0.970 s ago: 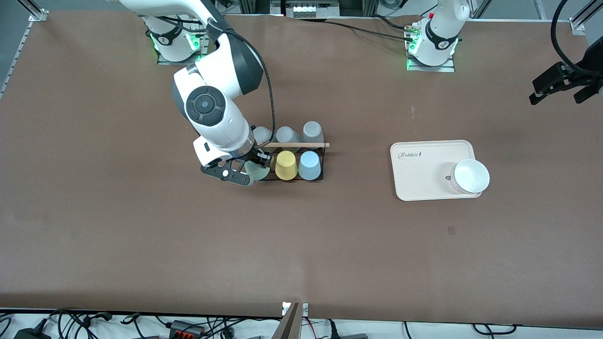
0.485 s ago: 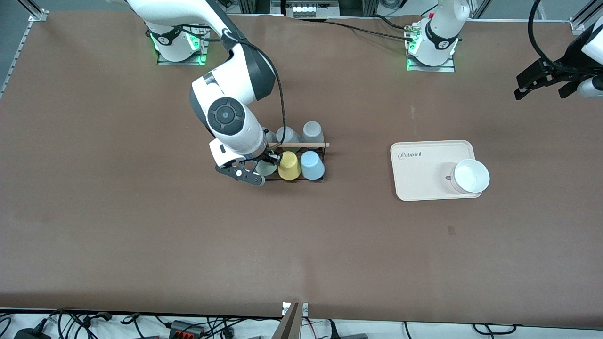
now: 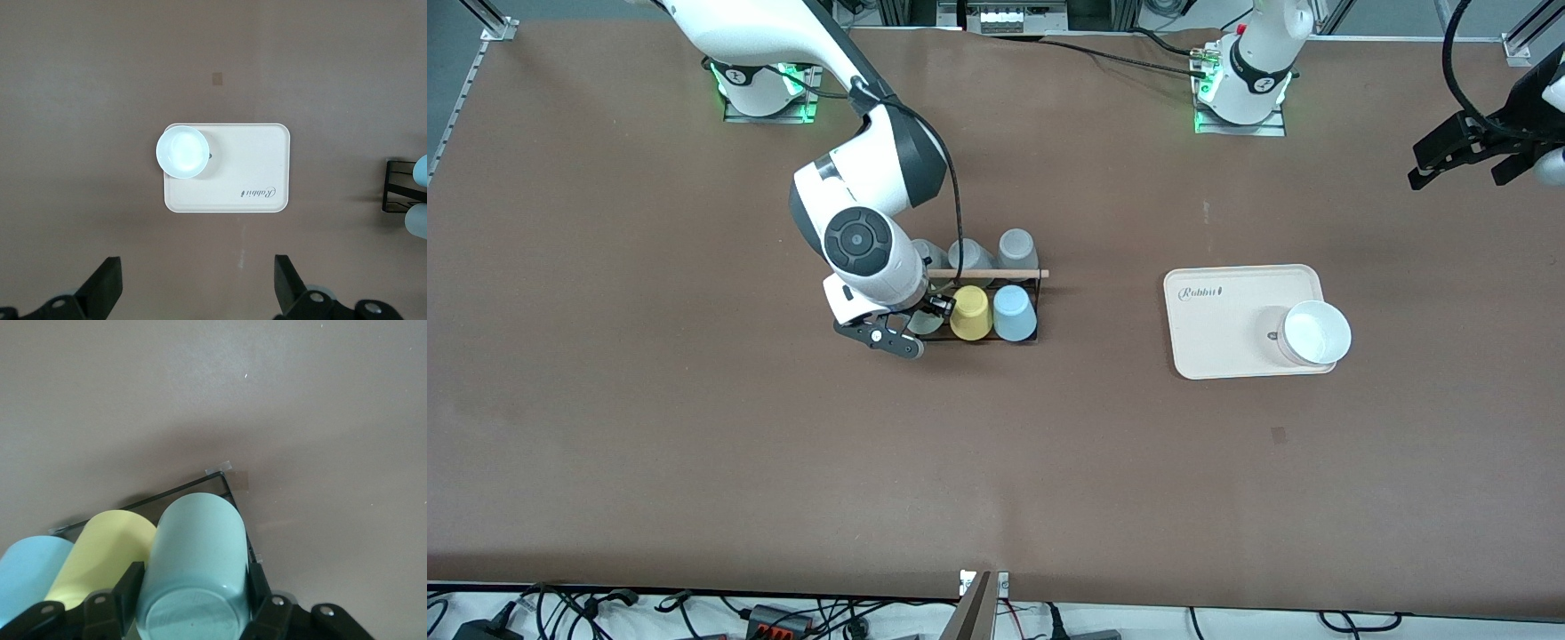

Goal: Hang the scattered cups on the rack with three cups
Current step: 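Lower the teal cup onto the rack beside the yellow cup, then open the right gripper and draw it back from the rack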

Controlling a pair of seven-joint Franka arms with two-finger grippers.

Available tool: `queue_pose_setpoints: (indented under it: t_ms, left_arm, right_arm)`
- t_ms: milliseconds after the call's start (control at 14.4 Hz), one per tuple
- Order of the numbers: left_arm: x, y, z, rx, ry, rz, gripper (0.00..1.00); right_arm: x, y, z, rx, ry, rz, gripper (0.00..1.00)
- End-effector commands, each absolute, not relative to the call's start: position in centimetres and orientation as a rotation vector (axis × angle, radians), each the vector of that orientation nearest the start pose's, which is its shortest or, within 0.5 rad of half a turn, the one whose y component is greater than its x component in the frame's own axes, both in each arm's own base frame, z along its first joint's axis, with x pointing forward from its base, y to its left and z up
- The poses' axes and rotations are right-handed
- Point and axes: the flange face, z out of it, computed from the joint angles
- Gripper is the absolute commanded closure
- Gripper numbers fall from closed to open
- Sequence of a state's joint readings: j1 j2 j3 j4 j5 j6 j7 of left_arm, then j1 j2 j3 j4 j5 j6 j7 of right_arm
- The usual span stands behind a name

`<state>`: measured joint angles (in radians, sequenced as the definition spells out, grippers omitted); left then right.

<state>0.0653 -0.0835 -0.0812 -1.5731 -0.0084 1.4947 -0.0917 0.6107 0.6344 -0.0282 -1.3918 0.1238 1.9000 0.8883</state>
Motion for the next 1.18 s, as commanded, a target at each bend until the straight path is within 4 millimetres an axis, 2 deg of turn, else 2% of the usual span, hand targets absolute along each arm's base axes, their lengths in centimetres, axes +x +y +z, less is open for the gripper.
queue_pose_setpoints:
  t_ms: [0,69,139,208,347,416,485,624,693,832,901,1109]
  left_arm:
    - [52.2,-1.1,66.9,-3.125,-0.102,-0.02,0.0]
    - [52.2,-1.1,66.9,-3.125,-0.1,-0.02,0.0]
    - [52.1,-1.1,67.0,-3.125,-0.1,-0.022,0.0]
    - [52.1,-0.9,67.0,-3.125,-0.107,-0.022,0.0]
    - [52.2,-0.8,66.9,-3.125,-0.11,-0.025,0.0]
    - [52.2,-0.8,66.9,-3.127,-0.109,-0.022,0.0]
    - [52.2,-0.9,66.9,-3.131,-0.109,-0.022,0.0]
    - [52.2,-0.7,67.0,-3.133,-0.113,-0.027,0.0]
    - [52.2,-0.7,66.9,-3.134,-0.113,-0.027,0.0]
    - [52.3,-0.7,67.0,-3.135,-0.113,-0.038,0.0]
    - [52.3,-0.7,67.0,-3.135,-0.113,-0.041,0.0]
    - [52.3,-0.7,66.9,-3.133,-0.116,-0.039,0.0]
  right_arm:
    - [58.9,40.3,31.1,-3.093,0.581,0.301,0.71]
    - [58.9,40.2,30.5,-3.097,0.583,0.31,0.71]
    - [58.9,40.1,30.3,-3.098,0.586,0.314,0.54]
    - [59.0,40.1,30.5,-3.092,0.596,0.313,0.01]
    - [59.7,39.0,31.6,-3.057,0.66,0.332,0.0]
    - [60.7,38.3,33.8,-3.038,0.677,0.307,0.0]
    - [61.9,37.2,37.2,-3.015,0.685,0.274,0.0]
    - [64.1,34.4,41.9,-2.991,0.722,0.251,0.0]
    - [65.2,32.6,44.6,-2.972,0.736,0.214,0.0]
    - [67.1,28.3,46.8,-2.966,0.678,0.167,0.0]
    - [67.8,25.6,48.5,-2.986,0.602,0.108,0.0]
    - [68.2,20.7,51.4,-3.143,0.374,-0.004,0.0]
